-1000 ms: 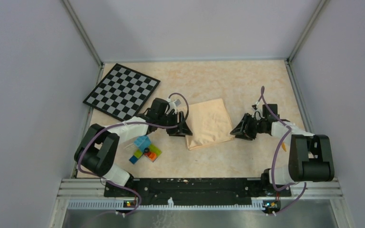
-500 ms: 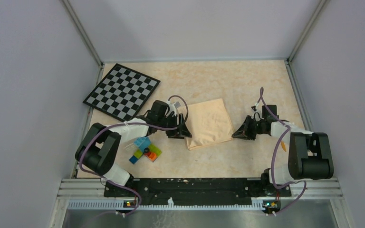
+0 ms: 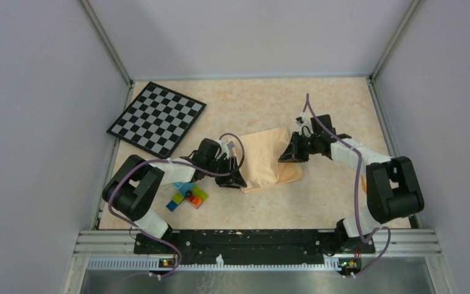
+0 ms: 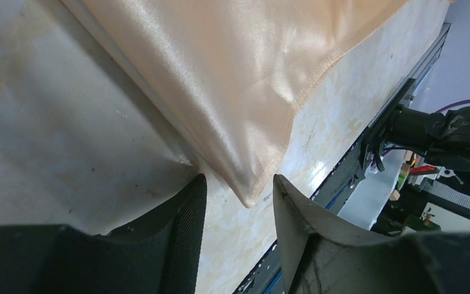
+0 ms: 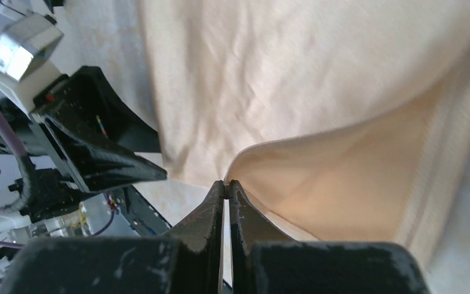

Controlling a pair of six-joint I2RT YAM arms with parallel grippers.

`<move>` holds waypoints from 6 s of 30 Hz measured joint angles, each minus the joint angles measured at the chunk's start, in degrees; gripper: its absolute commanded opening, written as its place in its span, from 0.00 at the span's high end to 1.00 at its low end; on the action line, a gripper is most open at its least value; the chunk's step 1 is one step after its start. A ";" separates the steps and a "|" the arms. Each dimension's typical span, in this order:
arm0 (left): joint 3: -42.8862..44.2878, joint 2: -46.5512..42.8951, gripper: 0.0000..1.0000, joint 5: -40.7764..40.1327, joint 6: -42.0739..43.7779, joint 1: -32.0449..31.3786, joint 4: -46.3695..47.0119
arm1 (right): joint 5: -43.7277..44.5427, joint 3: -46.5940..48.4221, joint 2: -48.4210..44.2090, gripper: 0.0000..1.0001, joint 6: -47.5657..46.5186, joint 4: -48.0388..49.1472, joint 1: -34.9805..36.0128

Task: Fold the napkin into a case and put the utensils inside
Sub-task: Pick up the top corner of the square-folded napkin from the center of the board, then fold the top corner of the square-folded napkin at the center of the board, then smooth out the upper triangle-folded napkin at the center of the board.

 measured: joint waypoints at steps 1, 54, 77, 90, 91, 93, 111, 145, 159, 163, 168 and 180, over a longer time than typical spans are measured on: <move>-0.48 -0.37 0.48 0.09 -0.20 -0.02 0.63 | -0.50 1.55 2.08 1.00 0.52 1.14 1.11; -8.96 -2.03 0.75 -0.33 -5.88 -2.45 11.50 | -5.99 40.50 46.47 1.00 19.26 21.29 14.23; -8.85 -8.37 0.42 -0.61 -4.00 -3.23 4.85 | -8.90 44.54 47.47 0.52 13.88 12.26 14.64; -0.42 -15.30 0.61 1.29 -2.12 -0.46 -4.63 | -10.36 37.27 27.65 0.51 6.29 4.87 8.55; 1.36 -13.64 0.61 1.40 -1.95 0.02 -4.50 | -11.10 35.19 26.27 0.52 6.67 6.25 6.95; 4.44 -10.36 0.49 1.38 -1.53 0.81 -3.96 | -12.15 31.82 25.09 0.53 7.41 8.39 4.20; -1.66 -6.91 0.47 0.50 -4.26 -2.05 2.36 | -13.62 23.30 25.07 0.54 10.86 16.20 0.11; 2.51 -11.85 0.41 -3.76 -2.38 -3.28 -2.60 | -13.62 18.05 25.07 0.56 15.08 23.65 6.29; 20.76 8.39 0.49 -7.67 2.38 7.43 -3.06 | -13.60 15.72 25.73 0.70 17.20 27.02 7.74; 24.04 10.34 0.54 -13.49 5.11 7.39 -6.49 | -13.68 14.19 25.73 0.72 17.27 27.54 9.38; 26.25 10.80 0.55 -18.82 8.07 7.48 -8.74 | -13.73 13.53 26.10 0.73 17.27 27.85 9.97; 28.68 15.72 0.59 -21.92 9.53 8.24 -11.34 | -13.73 13.05 26.60 0.74 17.27 28.48 9.97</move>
